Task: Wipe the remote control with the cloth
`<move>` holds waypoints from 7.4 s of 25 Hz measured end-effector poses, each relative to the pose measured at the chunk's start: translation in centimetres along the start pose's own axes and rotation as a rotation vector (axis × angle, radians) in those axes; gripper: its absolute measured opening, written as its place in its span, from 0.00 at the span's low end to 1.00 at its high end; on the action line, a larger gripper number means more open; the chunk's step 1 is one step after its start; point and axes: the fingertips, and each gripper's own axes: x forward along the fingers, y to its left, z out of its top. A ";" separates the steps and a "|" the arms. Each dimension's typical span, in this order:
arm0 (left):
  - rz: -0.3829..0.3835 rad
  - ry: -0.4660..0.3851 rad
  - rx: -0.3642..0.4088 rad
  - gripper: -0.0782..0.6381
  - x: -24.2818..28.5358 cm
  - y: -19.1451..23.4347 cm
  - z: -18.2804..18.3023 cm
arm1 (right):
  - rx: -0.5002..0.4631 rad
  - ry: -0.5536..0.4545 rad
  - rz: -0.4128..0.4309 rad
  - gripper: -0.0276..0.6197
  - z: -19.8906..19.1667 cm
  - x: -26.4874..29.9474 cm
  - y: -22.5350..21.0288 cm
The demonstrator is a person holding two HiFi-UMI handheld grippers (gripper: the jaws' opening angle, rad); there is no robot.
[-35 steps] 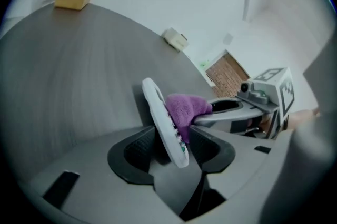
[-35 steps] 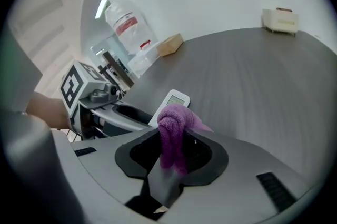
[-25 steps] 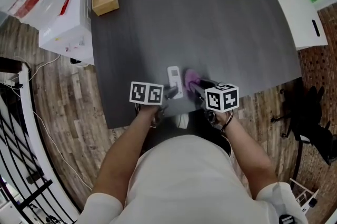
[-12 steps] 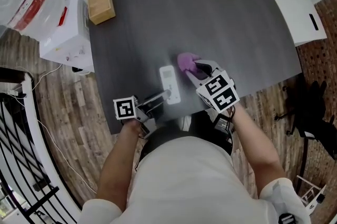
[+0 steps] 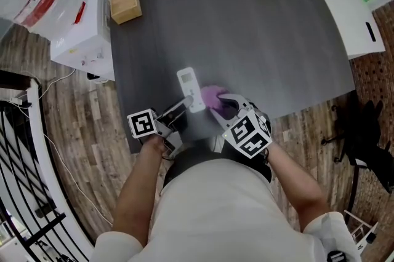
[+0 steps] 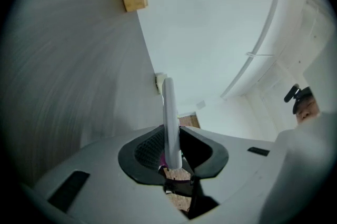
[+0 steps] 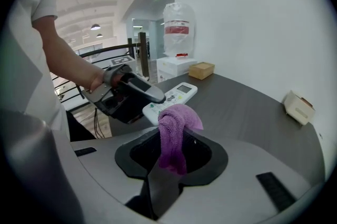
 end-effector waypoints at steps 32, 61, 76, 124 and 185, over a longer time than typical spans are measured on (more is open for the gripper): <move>0.779 0.624 1.450 0.39 -1.6 9.2 -3.9 | -0.151 0.262 -0.103 0.21 -2.2 5.7 -2.8; 0.813 0.704 1.627 0.25 0.3 7.2 -3.9 | -0.036 0.215 0.164 0.21 -0.1 4.0 4.7; 0.692 0.727 1.361 0.34 0.6 7.7 -3.9 | -0.107 0.275 -0.093 0.21 -1.5 6.3 -3.3; -0.092 -0.572 -0.113 0.25 1.8 -4.7 10.2 | 0.036 -0.151 -0.256 0.21 6.2 -0.9 -1.4; 0.651 0.930 1.362 0.45 -1.5 8.8 -10.9 | -0.228 0.411 -0.122 0.21 -4.6 6.0 -4.9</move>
